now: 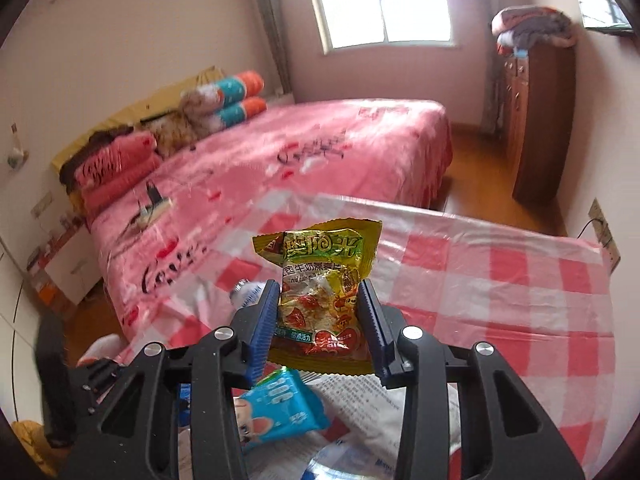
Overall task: Collect trash
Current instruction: 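Lift the yellow snack bag with the right gripper while the left gripper lifts the bread package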
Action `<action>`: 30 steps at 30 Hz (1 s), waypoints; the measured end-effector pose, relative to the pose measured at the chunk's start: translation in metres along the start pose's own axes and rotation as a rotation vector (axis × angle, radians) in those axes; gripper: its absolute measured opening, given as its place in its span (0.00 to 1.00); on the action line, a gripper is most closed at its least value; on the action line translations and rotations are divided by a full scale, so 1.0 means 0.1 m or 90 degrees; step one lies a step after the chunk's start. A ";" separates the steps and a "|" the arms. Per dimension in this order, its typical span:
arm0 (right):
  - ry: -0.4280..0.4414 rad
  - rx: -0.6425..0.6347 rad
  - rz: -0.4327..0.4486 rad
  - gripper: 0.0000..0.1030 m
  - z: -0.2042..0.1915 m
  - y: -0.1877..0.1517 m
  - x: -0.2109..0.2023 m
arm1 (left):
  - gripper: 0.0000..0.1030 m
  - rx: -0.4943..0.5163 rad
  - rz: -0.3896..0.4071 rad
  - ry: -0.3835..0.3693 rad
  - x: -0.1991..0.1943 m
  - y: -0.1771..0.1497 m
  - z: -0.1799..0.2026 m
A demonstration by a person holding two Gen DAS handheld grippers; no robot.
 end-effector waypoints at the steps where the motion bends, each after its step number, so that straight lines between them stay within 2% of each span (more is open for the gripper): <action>1: 0.002 0.005 0.010 0.41 -0.02 -0.01 -0.08 | 0.74 0.023 0.011 0.013 0.00 0.00 0.03; 4: 0.012 0.024 0.035 0.41 -0.04 -0.06 -0.30 | 0.74 0.092 0.047 0.035 -0.02 0.04 0.08; 9: 0.040 0.073 0.059 0.41 -0.04 -0.27 -0.63 | 0.75 0.222 0.041 -0.023 0.08 0.04 0.18; 11: 0.048 0.089 0.058 0.41 -0.04 -0.38 -0.70 | 0.75 0.253 0.030 -0.043 0.14 0.02 0.21; 13: 0.053 0.105 0.053 0.41 -0.05 -0.50 -0.75 | 0.75 0.255 0.008 -0.092 0.17 0.01 0.21; 16: 0.061 0.127 0.047 0.41 -0.07 -0.65 -0.79 | 0.81 0.238 -0.002 -0.117 0.24 0.02 0.16; 23: 0.057 0.148 0.045 0.41 -0.12 -0.83 -0.87 | 0.82 0.241 0.011 -0.107 0.21 -0.04 0.18; 30: 0.069 0.150 0.039 0.41 -0.24 -1.01 -0.85 | 0.59 0.230 0.025 -0.091 0.12 -0.10 0.21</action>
Point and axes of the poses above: each gripper's, at about its wrist camera, not at the fingertips, and x roughly the way its jaws point, z to its right, y to its top, the point moved 3 cm from there along x, roughly the way its jaws point, and after that the axes turned 7 degrees about y, right-handed, at the moved point
